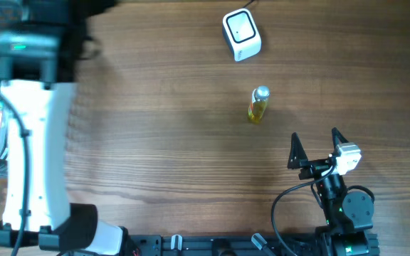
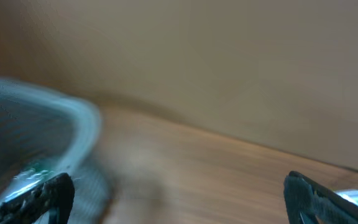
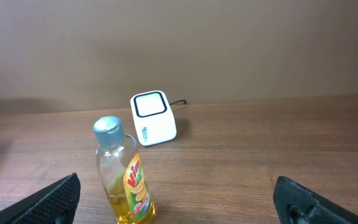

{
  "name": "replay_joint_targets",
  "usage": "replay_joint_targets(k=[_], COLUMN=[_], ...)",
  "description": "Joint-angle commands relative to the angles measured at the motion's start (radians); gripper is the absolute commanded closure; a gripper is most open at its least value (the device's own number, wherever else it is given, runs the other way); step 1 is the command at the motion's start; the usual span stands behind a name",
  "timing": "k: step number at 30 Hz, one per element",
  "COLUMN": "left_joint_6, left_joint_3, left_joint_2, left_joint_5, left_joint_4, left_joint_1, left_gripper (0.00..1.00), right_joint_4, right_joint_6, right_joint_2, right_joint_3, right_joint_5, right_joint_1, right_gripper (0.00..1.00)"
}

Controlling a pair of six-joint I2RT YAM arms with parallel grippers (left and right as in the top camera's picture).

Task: Scan the item barcode
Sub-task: 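Return the left gripper into the basket and grasp the red-white carton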

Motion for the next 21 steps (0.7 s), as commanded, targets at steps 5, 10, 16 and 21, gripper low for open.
replay_joint_targets(k=[5,10,16,21], left_joint_6=[0.027,0.027,0.032,0.149], left_joint_3=[0.001,0.0,-0.008,-0.028], left_joint_2=[-0.003,0.003,0.047,0.119], left_joint_5=[0.09,0.167,0.175,0.198], left_joint_4=[-0.116,-0.174,-0.266,-0.329], left_joint_1=[0.444,0.618,0.733,0.761], left_gripper=[0.0,0.0,0.0,0.0], right_joint_4=[0.004,0.004,0.004,0.004], right_joint_6=[0.003,0.004,0.004,0.003], right_joint_2=[-0.005,-0.005,-0.005,-0.005], right_joint_3=[-0.001,-0.001,-0.001,-0.001], right_joint_5=[0.005,0.005,0.005,0.005], right_joint_1=[-0.004,-0.004,-0.004,-0.004], right_gripper=[0.0,0.0,0.0,0.0])
